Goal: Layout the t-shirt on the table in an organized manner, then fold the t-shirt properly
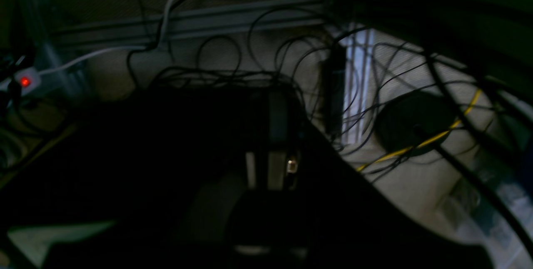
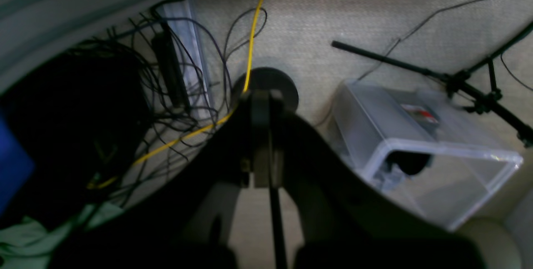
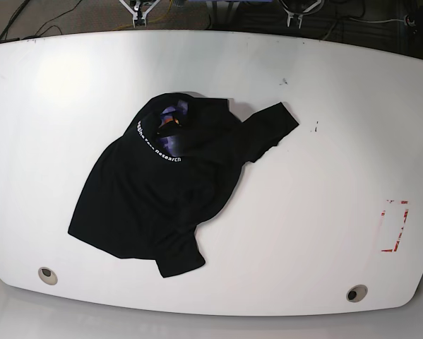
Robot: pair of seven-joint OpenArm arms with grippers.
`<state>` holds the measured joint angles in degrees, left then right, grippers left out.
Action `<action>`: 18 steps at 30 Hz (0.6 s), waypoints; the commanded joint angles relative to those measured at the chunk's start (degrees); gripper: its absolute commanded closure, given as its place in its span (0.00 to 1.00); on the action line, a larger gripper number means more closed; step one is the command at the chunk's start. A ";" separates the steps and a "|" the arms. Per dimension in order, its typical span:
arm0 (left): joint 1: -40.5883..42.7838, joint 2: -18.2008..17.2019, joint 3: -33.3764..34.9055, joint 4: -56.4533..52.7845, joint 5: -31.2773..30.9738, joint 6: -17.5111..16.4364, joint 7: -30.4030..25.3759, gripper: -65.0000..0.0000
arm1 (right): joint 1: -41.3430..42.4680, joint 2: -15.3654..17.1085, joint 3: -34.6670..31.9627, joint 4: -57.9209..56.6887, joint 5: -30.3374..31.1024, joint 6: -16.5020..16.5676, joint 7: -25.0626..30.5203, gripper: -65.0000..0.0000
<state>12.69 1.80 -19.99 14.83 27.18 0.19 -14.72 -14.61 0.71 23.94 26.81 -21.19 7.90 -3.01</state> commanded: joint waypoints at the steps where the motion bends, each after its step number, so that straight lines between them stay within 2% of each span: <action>1: 0.63 -0.09 -0.28 0.16 0.12 0.12 -1.50 0.97 | -0.47 0.04 0.01 0.14 -0.04 0.14 1.12 1.00; 5: 1.33 -0.09 -0.28 0.25 0.03 0.12 -2.47 0.97 | -1.26 0.04 0.01 0.14 -0.04 0.05 2.96 1.00; 14: 2.83 -0.18 -0.36 1.65 0.03 0.12 -3.70 0.97 | -2.40 0.04 0.01 0.23 0.22 0.05 3.40 0.99; 18: 4.76 0.00 -0.36 4.73 0.03 0.12 -3.87 0.97 | -3.81 -0.05 0.01 0.31 0.31 -0.21 6.65 0.99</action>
<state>16.08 1.76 -20.25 17.45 27.18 -0.01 -18.06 -17.08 0.47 23.94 26.89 -20.95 7.92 0.73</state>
